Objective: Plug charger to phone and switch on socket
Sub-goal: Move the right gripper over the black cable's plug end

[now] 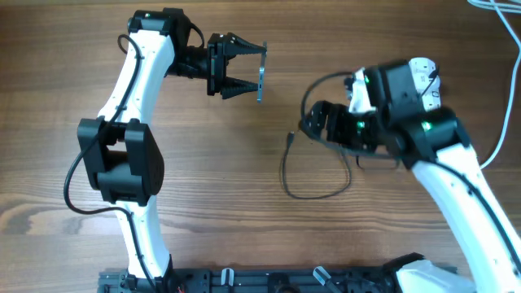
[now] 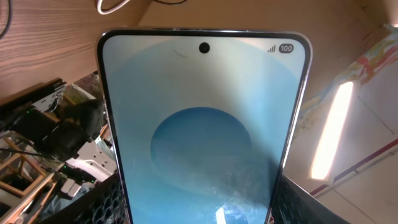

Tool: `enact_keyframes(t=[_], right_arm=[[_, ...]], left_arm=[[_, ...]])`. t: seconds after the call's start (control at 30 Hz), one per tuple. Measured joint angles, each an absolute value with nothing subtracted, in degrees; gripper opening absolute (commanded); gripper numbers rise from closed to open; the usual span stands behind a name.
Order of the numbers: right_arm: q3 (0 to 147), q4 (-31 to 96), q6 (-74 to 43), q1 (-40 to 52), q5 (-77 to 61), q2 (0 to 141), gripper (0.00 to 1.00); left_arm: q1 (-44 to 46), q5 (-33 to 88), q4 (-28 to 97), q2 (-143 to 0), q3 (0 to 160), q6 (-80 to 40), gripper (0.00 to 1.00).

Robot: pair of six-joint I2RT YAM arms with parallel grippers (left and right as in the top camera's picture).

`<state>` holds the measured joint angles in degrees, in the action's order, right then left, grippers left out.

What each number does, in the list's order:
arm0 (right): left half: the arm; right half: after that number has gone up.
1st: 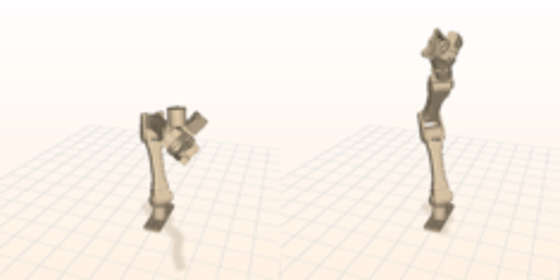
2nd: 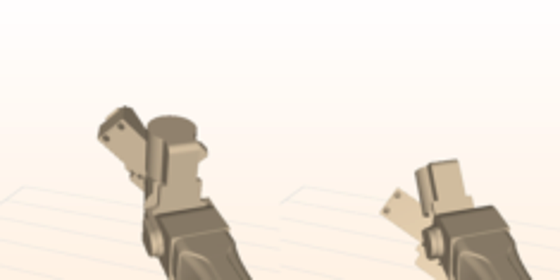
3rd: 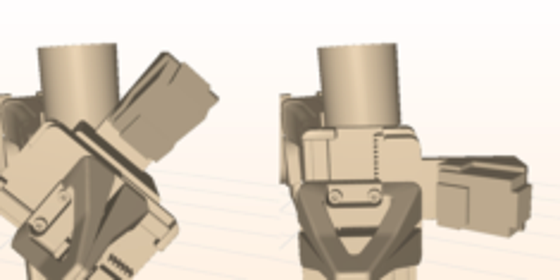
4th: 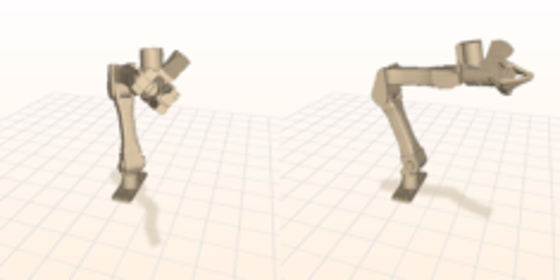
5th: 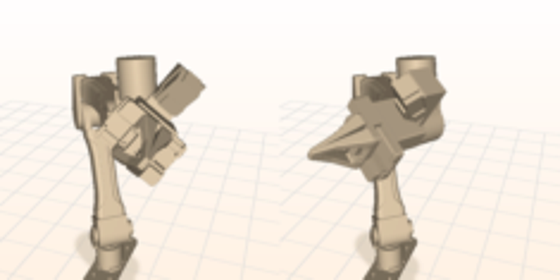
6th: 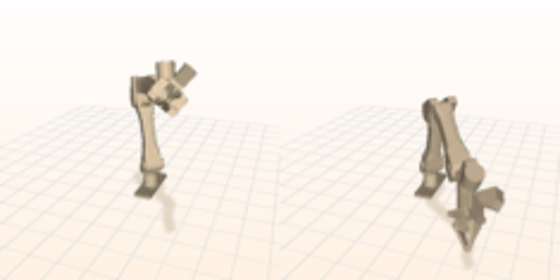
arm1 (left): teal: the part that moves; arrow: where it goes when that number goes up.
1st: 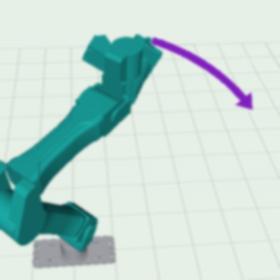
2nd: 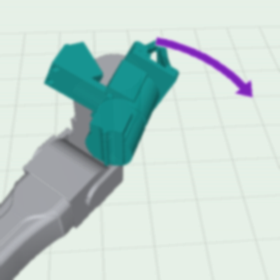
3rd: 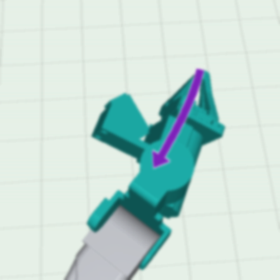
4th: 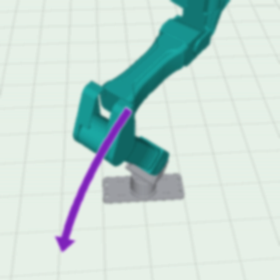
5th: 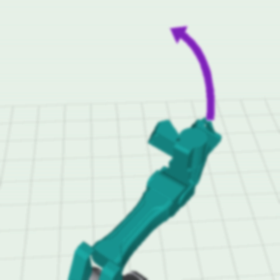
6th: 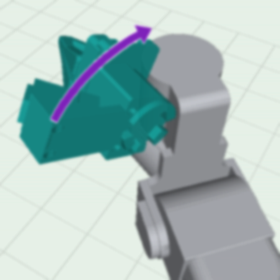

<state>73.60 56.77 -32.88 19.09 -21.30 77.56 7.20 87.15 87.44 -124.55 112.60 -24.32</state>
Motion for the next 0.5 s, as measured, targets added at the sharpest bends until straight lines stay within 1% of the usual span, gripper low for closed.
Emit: enact_keyframes(t=[0.2,0.5], right_arm=[[74.46,57.49,-34.76,19.09,-18.11,83.96,1.00],[74.46,57.63,-35.94,19.09,-18.39,85.34,1.00]], left_arm=[[7.20,87.15,87.44,-124.55,112.60,-24.32,0.64],[7.20,87.15,87.44,-124.55,112.60,-24.32,0.64]])
